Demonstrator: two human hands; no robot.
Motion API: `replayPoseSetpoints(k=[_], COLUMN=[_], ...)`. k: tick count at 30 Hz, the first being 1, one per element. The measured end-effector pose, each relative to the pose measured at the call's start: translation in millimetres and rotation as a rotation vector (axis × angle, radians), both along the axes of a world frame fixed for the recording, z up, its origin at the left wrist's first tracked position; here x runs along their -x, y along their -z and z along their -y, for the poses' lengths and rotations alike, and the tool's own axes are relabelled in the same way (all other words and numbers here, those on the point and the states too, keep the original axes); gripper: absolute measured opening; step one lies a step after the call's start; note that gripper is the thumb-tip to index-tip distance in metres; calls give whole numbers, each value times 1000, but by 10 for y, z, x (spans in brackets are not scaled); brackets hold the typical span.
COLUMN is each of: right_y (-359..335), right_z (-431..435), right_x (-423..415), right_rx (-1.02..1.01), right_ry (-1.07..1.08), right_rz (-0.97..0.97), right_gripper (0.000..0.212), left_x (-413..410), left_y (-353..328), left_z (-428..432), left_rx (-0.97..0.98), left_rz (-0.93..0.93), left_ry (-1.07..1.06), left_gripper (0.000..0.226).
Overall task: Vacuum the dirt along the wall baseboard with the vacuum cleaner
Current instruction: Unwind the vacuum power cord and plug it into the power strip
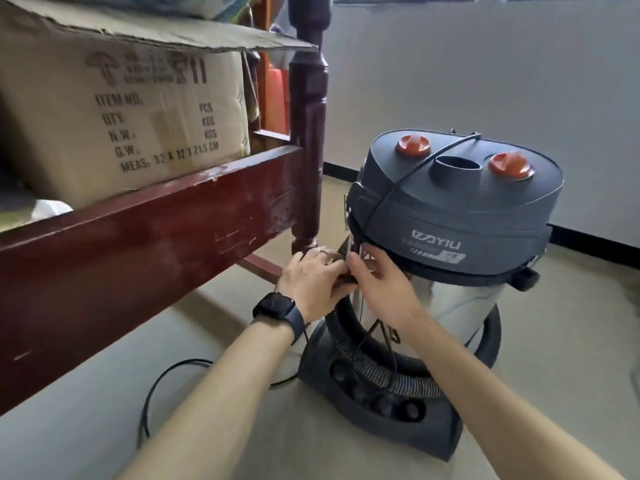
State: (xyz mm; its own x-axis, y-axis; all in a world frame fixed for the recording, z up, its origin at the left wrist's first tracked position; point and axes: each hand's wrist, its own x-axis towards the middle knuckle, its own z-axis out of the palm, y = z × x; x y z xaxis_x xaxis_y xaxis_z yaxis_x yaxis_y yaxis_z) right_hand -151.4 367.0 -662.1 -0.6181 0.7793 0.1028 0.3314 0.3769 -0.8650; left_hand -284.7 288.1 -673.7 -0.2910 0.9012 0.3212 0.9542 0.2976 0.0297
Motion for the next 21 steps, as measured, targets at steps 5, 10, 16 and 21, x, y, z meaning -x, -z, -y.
replayPoseSetpoints(k=[5, 10, 16, 21], right_y=[76, 162, 362, 841], right_z=[42, 77, 154, 480], right_x=[112, 267, 349, 520], right_rx=[-232, -156, -191, 229], right_ry=[74, 231, 404, 113], right_rz=[2, -54, -74, -25], right_gripper=[38, 36, 38, 19], left_x=[236, 627, 676, 486], left_y=[563, 1191, 1830, 2058], left_z=[986, 2076, 2988, 3032], left_rx=[-171, 254, 698, 710], left_rz=[-153, -91, 268, 378], left_ry=[118, -266, -750, -813], left_gripper=[58, 49, 42, 35])
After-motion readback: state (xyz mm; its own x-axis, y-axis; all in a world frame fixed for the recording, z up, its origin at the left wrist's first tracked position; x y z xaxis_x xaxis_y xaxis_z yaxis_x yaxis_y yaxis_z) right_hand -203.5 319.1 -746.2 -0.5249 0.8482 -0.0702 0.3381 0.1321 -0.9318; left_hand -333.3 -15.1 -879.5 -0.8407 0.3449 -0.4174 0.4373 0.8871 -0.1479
